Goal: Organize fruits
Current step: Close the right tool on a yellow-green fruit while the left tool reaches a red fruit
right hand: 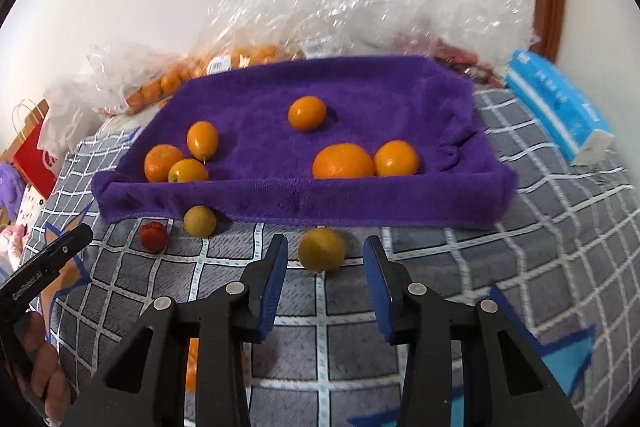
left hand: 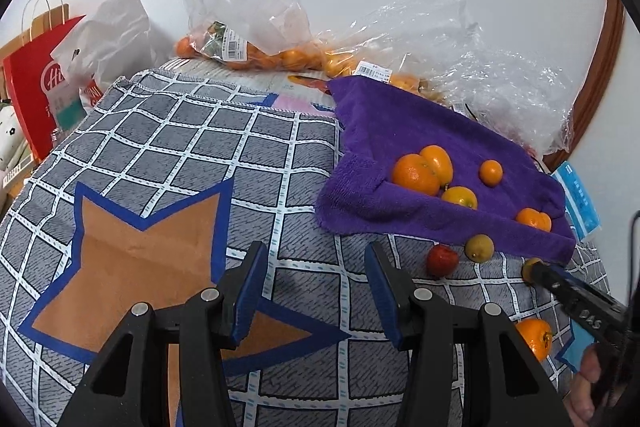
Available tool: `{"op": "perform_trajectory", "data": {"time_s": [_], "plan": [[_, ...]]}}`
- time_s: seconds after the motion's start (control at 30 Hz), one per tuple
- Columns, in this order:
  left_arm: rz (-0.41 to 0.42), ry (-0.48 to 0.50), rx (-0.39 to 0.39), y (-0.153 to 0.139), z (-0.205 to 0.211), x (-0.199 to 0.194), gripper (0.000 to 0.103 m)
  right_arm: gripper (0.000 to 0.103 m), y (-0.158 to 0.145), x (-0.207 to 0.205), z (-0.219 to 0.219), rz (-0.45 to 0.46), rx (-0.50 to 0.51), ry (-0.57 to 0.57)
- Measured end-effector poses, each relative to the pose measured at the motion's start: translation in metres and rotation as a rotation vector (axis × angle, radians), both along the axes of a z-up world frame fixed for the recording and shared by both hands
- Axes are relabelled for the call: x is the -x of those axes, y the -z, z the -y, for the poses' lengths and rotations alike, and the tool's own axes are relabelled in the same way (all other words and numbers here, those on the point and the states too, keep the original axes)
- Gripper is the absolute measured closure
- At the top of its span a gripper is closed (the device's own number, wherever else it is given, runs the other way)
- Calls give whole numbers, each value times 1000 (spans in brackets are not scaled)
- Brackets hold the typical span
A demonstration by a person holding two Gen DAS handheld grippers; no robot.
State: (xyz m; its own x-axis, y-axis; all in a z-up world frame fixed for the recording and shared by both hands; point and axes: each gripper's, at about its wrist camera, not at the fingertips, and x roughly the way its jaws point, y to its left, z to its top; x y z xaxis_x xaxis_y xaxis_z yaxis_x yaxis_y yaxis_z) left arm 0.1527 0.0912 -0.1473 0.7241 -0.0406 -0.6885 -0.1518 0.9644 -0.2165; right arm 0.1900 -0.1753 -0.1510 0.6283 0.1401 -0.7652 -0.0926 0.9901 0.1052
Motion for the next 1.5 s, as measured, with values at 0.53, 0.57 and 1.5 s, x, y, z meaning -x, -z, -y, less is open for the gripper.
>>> {"op": "perform_trajectory", "data": {"time_s": [0.53,0.57,1.5], "plan": [[-73,164,8,3,40,-3,55,74,0,5,10,75,45,-17],[-79,177,17,3,45,-3,55,74,0,5,14,72,34,-10],[-57,225,38,9,75,-36,79,74,0,4,24,74,-11,25]]}}
